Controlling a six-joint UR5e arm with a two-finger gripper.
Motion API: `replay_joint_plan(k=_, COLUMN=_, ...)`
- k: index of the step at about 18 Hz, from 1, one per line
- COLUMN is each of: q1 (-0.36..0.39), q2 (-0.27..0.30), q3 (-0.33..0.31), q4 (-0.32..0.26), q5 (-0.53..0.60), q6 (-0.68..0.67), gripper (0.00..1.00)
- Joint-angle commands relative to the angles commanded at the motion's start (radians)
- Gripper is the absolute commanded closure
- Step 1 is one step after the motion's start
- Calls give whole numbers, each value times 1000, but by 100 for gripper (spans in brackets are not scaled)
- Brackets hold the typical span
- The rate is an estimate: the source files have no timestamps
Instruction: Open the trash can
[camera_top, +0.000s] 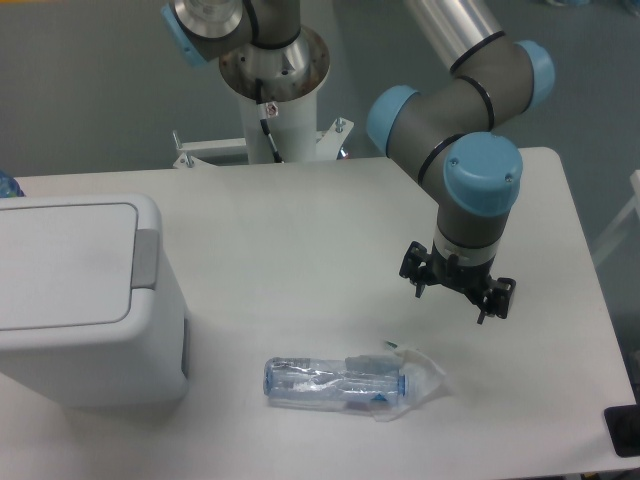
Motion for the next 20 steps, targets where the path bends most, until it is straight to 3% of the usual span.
replay_joint_plan(k=7, q1=-3, q2=3, q3=9, q4=11, q5=-32, q6=-14, gripper=0)
replay_joint_plan(k=14, q1=-25, q2=8, q3=52, q4=12, q5=-142, q6=-190, gripper=0)
replay_joint_plan(k=20, q1=-61, q2=44, q3=66, q4=11, q5=-287, q6=-382, gripper=0)
